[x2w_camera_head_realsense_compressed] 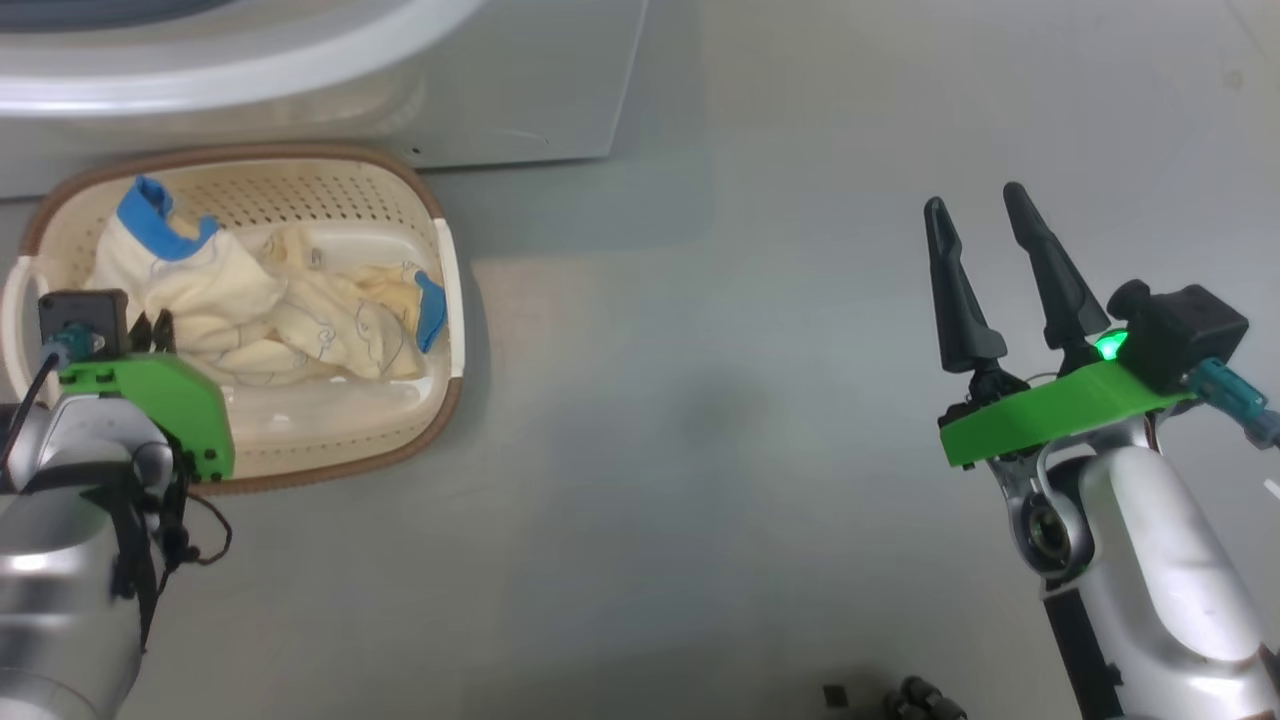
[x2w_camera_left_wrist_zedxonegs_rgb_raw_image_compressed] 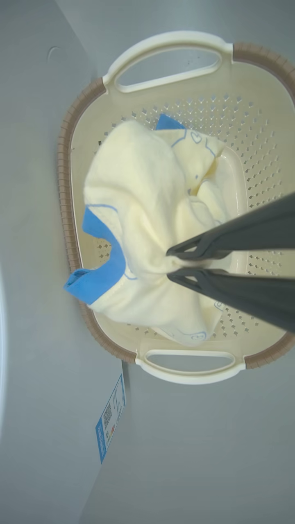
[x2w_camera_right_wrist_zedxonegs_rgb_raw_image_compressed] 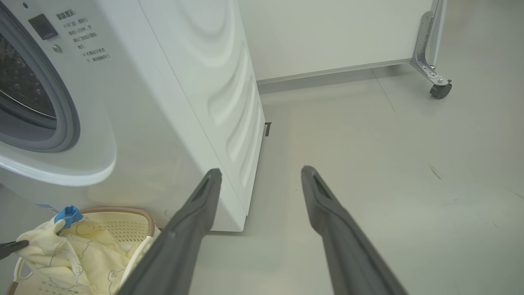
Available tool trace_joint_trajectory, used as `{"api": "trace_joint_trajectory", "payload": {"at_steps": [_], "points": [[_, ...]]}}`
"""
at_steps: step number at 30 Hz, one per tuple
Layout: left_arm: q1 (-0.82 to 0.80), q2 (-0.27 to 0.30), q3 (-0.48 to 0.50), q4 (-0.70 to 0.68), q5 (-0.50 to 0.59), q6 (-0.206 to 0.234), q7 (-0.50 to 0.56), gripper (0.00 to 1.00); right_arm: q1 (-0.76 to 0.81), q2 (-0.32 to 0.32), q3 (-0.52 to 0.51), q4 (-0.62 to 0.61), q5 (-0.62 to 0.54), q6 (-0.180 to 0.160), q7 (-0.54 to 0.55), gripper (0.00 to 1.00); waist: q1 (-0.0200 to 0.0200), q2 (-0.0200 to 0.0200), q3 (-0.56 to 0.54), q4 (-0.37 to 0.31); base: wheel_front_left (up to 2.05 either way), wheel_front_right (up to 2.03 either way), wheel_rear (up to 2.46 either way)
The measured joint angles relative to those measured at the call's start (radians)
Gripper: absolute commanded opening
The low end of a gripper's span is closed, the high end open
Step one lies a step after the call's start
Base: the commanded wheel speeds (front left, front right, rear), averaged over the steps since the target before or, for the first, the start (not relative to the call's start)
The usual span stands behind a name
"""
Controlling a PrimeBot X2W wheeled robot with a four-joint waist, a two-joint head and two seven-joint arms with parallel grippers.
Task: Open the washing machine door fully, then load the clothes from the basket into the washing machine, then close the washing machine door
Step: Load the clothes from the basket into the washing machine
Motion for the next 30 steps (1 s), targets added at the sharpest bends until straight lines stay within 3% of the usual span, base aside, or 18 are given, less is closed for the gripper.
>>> {"api": "trace_joint_trajectory", "payload": {"at_steps": [6, 15, 30], "points": [[0.086, 0.012, 0.014, -0.081, 0.002, 0.057, -0.036, 0.0, 0.042, -0.002, 0.006, 0.022, 0.0, 0.0, 0.0, 1.0, 0.0, 0.0, -0.103, 0.028, 0.0, 0.0, 0.0], [0.313, 0.086, 0.132, -0.488, 0.093, 0.21, -0.036, 0.0, 0.077, -0.007, 0.008, 0.043, 0.007, 0.0, 0.0, 1.0, 0.0, 0.0, -0.218, 0.065, 0.0, 0.0, 0.0], [0.58, 0.128, 0.244, -0.873, 0.223, 0.326, -0.036, 0.0, 0.129, -0.007, 0.007, 0.063, 0.027, 0.0, 0.0, 1.0, 0.0, 0.0, -0.351, 0.09, 0.0, 0.0, 0.0]]}}
